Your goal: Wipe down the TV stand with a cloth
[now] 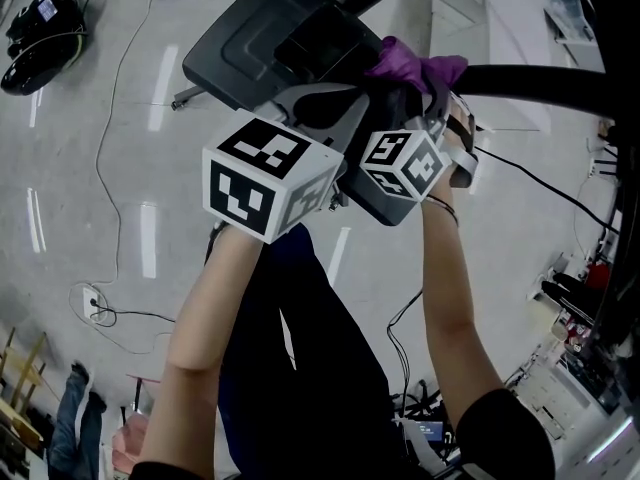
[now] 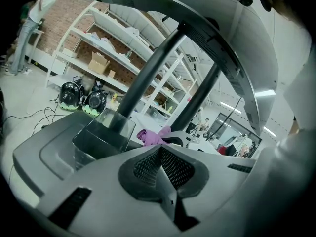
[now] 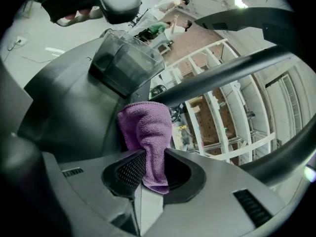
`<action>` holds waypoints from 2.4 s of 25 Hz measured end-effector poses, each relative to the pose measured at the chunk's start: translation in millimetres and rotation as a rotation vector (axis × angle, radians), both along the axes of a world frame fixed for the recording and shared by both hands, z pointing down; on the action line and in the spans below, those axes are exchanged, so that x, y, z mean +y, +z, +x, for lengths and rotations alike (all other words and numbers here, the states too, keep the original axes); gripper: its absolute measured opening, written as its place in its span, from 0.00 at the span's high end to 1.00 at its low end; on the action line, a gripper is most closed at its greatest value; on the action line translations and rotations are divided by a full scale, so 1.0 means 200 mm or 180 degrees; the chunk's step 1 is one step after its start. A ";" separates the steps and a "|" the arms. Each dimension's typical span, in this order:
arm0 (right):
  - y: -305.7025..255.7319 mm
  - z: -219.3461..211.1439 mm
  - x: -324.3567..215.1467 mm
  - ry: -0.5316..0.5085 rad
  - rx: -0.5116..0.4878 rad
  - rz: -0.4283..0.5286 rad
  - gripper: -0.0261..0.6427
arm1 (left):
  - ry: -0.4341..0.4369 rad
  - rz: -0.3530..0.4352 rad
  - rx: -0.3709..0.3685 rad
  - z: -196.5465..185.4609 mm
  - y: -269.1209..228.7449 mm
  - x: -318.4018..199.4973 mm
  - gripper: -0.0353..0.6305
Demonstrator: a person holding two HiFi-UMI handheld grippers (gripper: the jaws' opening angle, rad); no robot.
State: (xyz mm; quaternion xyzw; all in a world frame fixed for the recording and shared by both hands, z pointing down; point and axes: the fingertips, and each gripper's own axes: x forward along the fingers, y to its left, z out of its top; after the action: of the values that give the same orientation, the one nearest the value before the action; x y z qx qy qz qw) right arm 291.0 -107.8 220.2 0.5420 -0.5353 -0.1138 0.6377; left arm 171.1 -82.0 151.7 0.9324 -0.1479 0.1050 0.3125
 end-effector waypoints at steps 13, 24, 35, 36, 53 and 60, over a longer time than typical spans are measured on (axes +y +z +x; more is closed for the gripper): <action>-0.48 -0.04 0.22 0.0007 0.0105 0.0477 0.80 | 0.0119 0.0035 -0.0022 0.06 -0.07 0.06 0.94; -1.00 0.09 0.31 0.0162 0.0436 0.1011 0.80 | 0.0276 0.0211 0.0116 0.21 -0.28 0.10 0.94; -1.26 0.32 0.39 0.0426 0.0855 0.1487 0.80 | 0.0335 0.0196 0.0113 0.27 -0.27 0.13 0.94; -1.22 0.32 0.38 0.0427 0.0828 0.1461 0.80 | 0.0337 0.0190 0.0107 0.27 -0.25 0.13 0.94; -0.87 0.34 0.34 0.0233 0.0532 0.1153 0.80 | 0.0232 -0.0018 0.0032 0.37 -0.09 0.17 0.94; -0.62 0.34 0.31 0.0130 0.0384 0.0964 0.80 | 0.0136 -0.0113 -0.0028 0.38 0.04 0.17 0.94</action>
State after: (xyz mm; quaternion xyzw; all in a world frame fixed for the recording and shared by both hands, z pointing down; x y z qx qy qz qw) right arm 359.3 -44.9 96.0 0.6350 -0.4616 -0.2125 0.5819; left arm 246.5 -47.4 159.6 0.9292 -0.1274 0.1184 0.3260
